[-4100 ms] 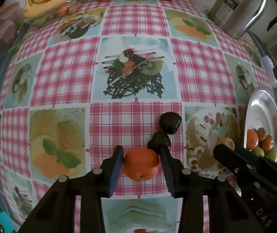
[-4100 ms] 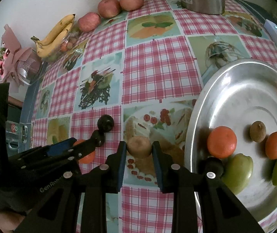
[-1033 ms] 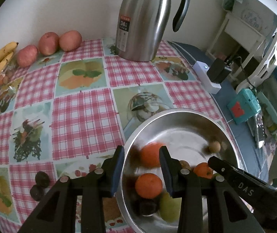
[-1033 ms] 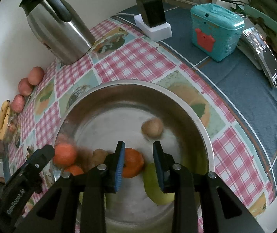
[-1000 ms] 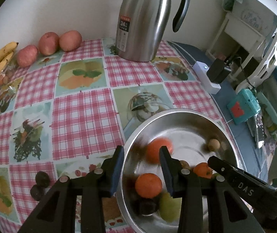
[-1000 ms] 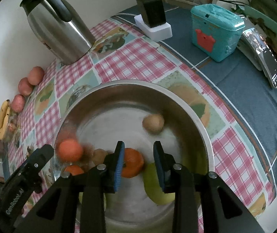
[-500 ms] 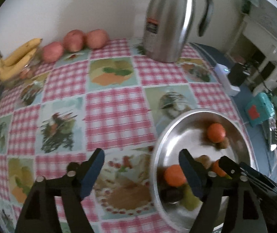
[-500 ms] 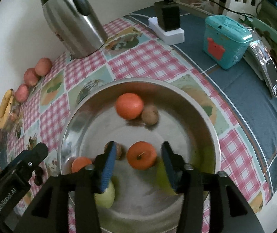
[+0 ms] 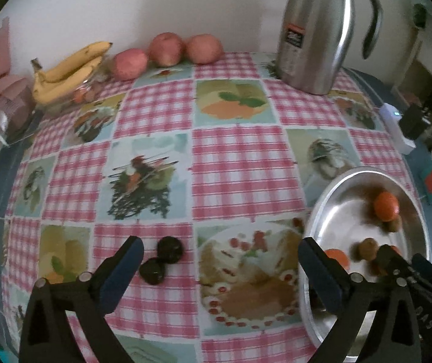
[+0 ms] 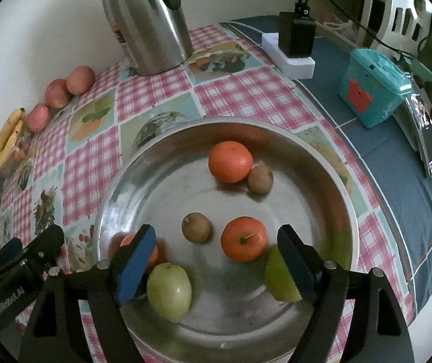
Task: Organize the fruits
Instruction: 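Move both open grippers back toward the two dark plums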
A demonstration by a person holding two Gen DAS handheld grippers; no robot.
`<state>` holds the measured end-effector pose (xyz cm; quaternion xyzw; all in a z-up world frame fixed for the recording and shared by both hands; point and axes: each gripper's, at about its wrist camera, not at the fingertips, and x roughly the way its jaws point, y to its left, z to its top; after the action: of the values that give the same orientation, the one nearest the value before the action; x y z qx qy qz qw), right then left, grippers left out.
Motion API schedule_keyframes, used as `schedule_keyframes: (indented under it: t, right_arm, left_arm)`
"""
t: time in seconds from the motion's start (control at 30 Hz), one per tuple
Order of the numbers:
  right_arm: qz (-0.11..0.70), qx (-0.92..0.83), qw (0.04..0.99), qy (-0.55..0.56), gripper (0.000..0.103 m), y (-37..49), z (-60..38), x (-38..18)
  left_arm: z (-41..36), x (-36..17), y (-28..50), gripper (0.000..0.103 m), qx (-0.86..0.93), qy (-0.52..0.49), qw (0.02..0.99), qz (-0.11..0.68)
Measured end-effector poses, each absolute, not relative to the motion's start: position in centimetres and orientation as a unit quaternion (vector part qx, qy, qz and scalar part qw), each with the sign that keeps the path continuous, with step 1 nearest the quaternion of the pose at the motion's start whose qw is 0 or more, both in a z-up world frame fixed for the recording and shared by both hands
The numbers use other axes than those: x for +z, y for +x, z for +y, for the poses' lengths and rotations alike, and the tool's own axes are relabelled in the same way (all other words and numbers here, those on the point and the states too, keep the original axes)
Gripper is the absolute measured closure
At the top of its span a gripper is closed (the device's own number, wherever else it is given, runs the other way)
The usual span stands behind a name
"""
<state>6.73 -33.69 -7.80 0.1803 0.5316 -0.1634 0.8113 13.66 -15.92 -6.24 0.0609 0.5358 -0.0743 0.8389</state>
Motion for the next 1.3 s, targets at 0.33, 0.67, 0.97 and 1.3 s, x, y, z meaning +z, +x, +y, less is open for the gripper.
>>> schedule_keyframes:
  t: [0.33,0.67,0.97,1.3]
  right_arm:
    - [0.527,-0.171,0.815,0.167,0.005,6.7,-33.2,-7.3]
    - [0.532,-0.157,0.816,0.16,0.005,6.9,-31.4,-6.9]
    - [0.564,-0.128,0.804,0.141,0.005,7.5,-27.6,-7.1]
    - [0.579,-0.105,0.794,0.153,0.005,8.7,-24.2,-7.0]
  left_arm:
    - [-11.8,-8.1,13.9,0.0,-0.034,0.038,0.81,0.584]
    - [-8.6,-7.0,13.7,0.0,-0.01,0.012,0.818,0.575]
    - [-4.3,-7.1,14.2,0.0,0.064,0.008,0.821,0.567]
    - [-1.2,-7.1,14.5,0.0,0.095,0.008,0.818,0.568]
